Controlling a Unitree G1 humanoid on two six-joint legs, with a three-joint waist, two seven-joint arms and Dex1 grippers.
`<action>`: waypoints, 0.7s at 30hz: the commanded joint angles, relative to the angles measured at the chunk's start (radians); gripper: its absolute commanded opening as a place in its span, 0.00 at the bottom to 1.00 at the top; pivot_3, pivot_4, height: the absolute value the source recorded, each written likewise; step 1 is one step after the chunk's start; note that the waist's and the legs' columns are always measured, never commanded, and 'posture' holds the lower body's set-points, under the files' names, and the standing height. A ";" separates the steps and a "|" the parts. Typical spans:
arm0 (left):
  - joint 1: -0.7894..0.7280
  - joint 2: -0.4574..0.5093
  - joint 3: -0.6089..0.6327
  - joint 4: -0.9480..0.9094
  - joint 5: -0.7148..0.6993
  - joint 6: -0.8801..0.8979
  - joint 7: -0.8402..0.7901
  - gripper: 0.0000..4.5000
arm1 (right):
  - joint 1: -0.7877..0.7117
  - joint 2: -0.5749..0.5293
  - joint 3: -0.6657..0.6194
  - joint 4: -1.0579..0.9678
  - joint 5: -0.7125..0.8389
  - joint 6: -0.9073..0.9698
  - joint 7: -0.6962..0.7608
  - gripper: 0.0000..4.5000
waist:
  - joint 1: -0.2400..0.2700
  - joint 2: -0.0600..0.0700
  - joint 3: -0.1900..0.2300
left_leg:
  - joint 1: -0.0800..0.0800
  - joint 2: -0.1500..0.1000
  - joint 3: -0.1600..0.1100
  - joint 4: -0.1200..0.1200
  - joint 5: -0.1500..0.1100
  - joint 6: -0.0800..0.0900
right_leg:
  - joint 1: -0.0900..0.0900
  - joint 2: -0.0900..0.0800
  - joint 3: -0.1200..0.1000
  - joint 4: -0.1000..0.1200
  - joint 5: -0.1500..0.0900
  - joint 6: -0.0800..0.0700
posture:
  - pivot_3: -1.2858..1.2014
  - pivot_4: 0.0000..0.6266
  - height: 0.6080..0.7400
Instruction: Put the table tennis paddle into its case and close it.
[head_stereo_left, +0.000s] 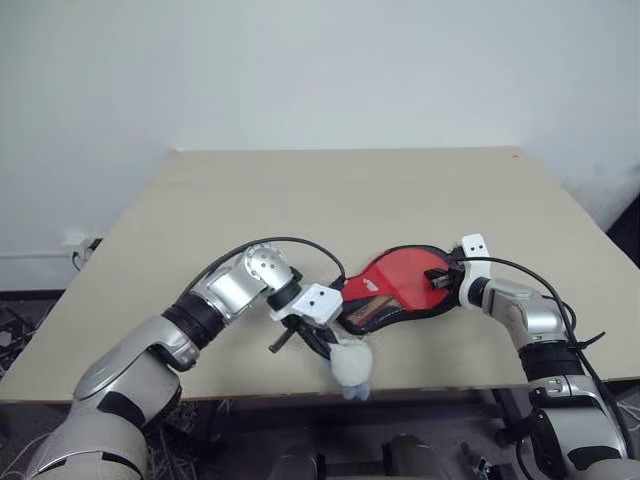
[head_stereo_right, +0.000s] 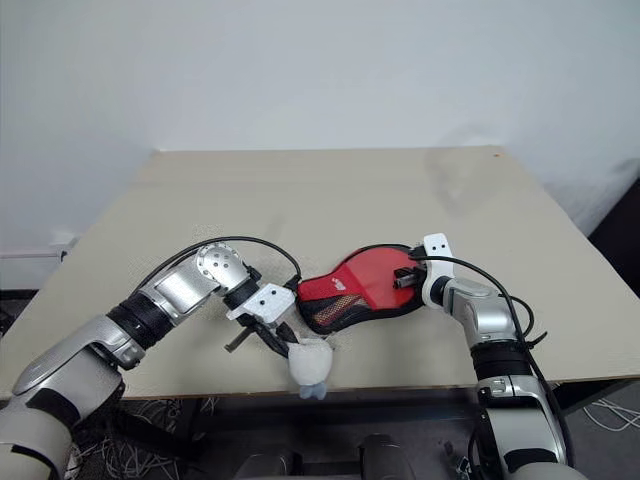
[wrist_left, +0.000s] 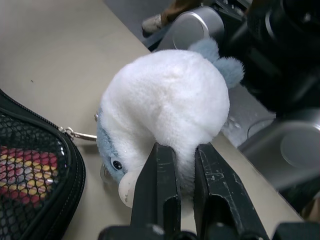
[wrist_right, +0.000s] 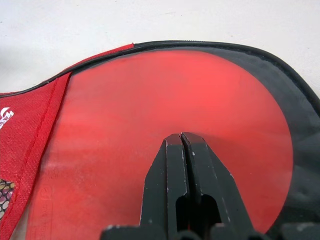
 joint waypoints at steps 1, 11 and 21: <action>-0.036 0.029 -0.016 0.075 0.086 -0.046 -0.020 0.00 | 0.010 0.001 0.008 0.017 -0.011 0.008 0.000 0.00 | 0.000 0.000 0.000 | 0.000 0.000 0.000 0.000 0.000 0.000 | 0.000 0.000 0.000 0.000 0.000 0.000 | 0.52 0.00 1.00; -0.090 0.043 -0.043 0.147 0.084 -0.098 -0.020 0.00 | 0.012 0.007 0.015 0.019 -0.014 0.005 0.000 0.00 | -0.001 -0.001 0.001 | 0.005 0.001 0.000 0.001 0.000 0.001 | -0.001 0.006 0.005 0.009 -0.002 -0.003 | 0.52 0.00 1.00; -0.085 0.059 -0.078 0.111 0.043 -0.082 -0.020 0.50 | 0.013 0.002 0.015 0.022 -0.015 0.003 0.002 0.00 | -0.006 -0.001 0.000 | 0.005 0.008 0.001 0.001 0.000 0.000 | -0.002 0.016 0.013 0.009 -0.002 -0.003 | 0.52 0.00 1.00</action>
